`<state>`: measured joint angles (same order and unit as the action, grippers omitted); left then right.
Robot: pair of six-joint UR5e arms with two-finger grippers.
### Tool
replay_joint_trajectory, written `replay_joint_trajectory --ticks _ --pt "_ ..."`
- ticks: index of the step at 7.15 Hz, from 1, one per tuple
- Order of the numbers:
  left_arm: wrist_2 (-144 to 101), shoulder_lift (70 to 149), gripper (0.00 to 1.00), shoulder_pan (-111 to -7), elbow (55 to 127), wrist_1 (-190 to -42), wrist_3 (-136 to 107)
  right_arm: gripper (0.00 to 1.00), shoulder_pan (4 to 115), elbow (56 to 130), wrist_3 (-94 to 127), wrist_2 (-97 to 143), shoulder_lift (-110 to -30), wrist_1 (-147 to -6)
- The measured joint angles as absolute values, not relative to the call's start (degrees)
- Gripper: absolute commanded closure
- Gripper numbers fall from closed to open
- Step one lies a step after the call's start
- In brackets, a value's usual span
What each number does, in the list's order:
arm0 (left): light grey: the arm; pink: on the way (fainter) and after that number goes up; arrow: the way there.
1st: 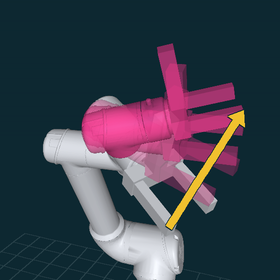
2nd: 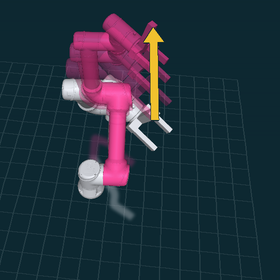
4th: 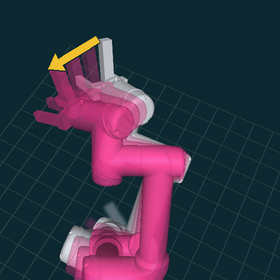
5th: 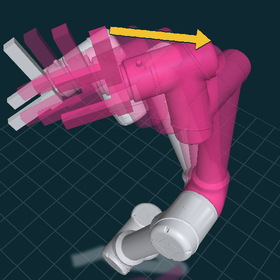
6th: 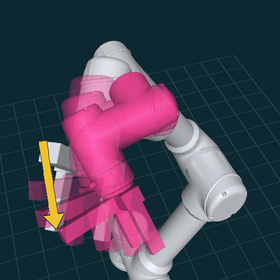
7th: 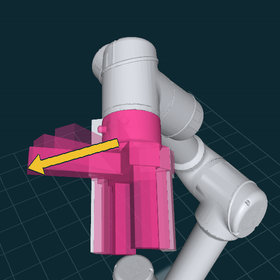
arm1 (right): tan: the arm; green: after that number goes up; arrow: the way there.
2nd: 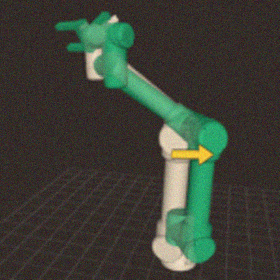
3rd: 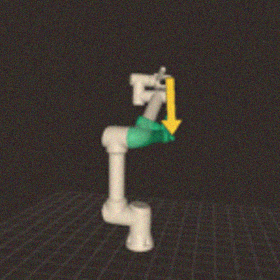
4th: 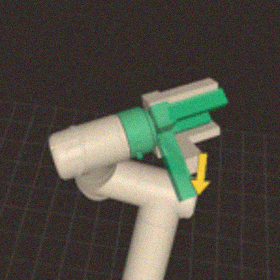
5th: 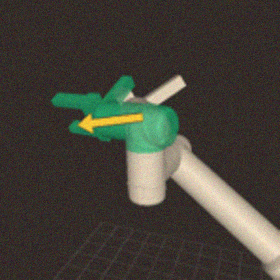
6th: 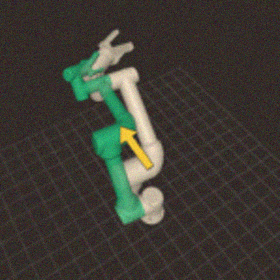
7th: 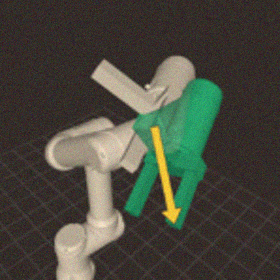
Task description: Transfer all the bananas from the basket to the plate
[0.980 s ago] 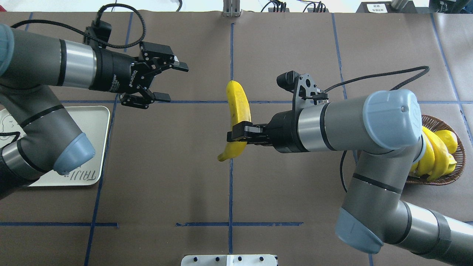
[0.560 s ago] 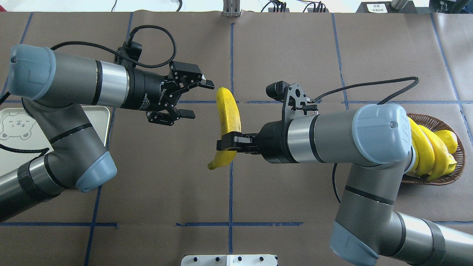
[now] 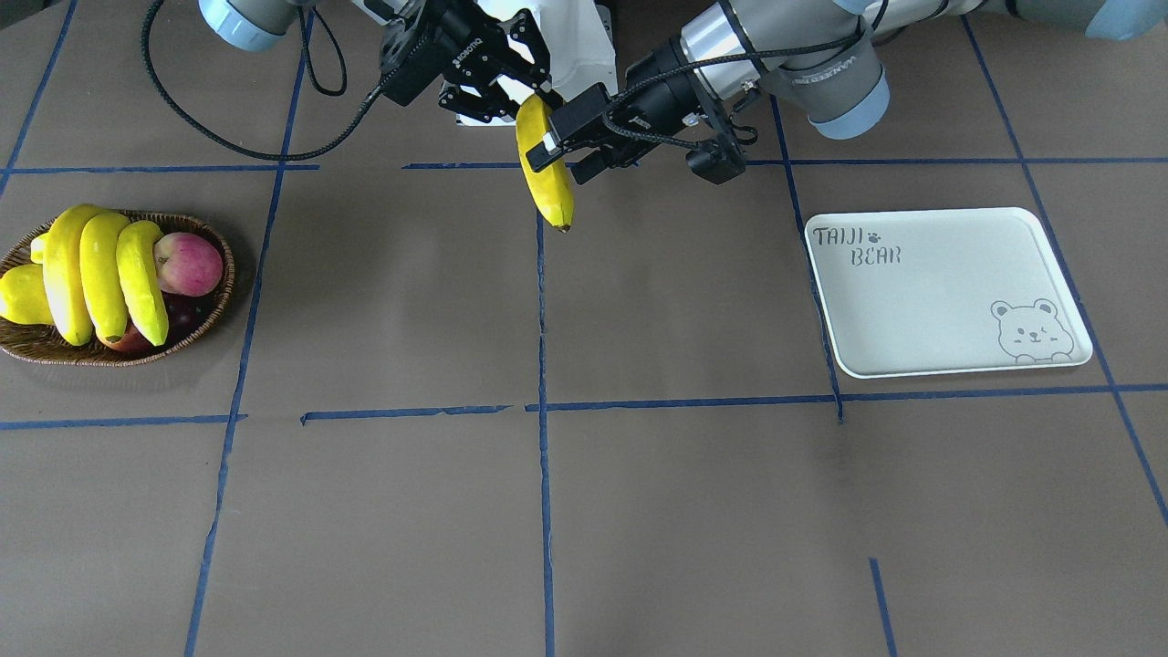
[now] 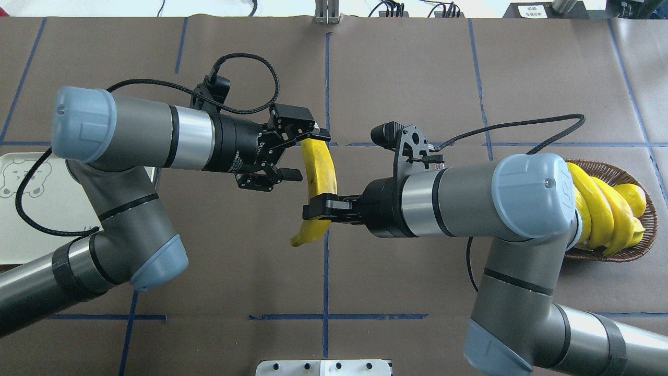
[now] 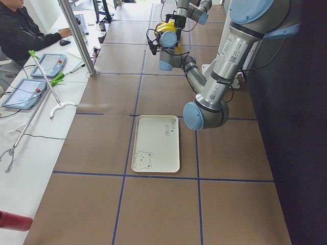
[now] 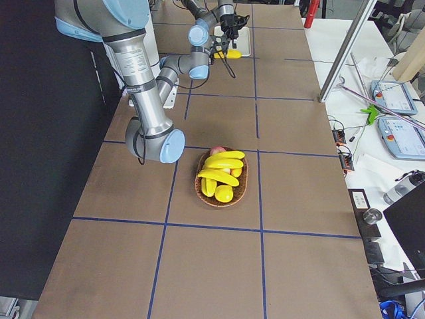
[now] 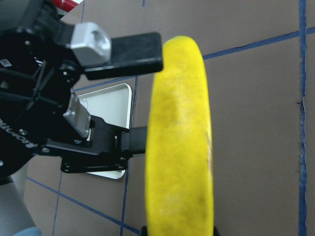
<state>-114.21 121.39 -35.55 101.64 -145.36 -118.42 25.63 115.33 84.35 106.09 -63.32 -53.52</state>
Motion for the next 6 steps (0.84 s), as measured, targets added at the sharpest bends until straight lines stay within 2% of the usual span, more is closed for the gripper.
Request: replay_joint_trajectory --ticks 1,2,3,4,5,6 --pt "-113.9 121.6 0.14 -35.0 101.4 -145.4 -118.4 1.00 25.6 115.3 84.4 106.1 -63.2 -53.5" --pt "-113.8 121.7 0.71 -34.8 101.2 -145.4 -118.4 1.00 25.6 115.3 84.4 106.1 -63.0 -53.5" --pt "-113.7 121.8 1.00 -34.8 101.2 -145.4 -118.5 0.98 25.6 115.3 84.4 106.1 -63.0 -53.5" --pt "-113.8 121.7 1.00 -34.8 101.1 -145.4 -118.4 0.67 25.6 115.3 84.4 106.1 -62.9 -53.6" --pt "-113.8 121.6 1.00 -35.0 101.0 -145.4 -118.4 0.01 25.6 115.3 84.5 106.0 -62.9 -53.6" --pt "-113.9 121.6 1.00 -35.2 100.8 -145.4 -118.5 0.00 25.6 115.4 84.6 105.9 -62.9 -53.6"
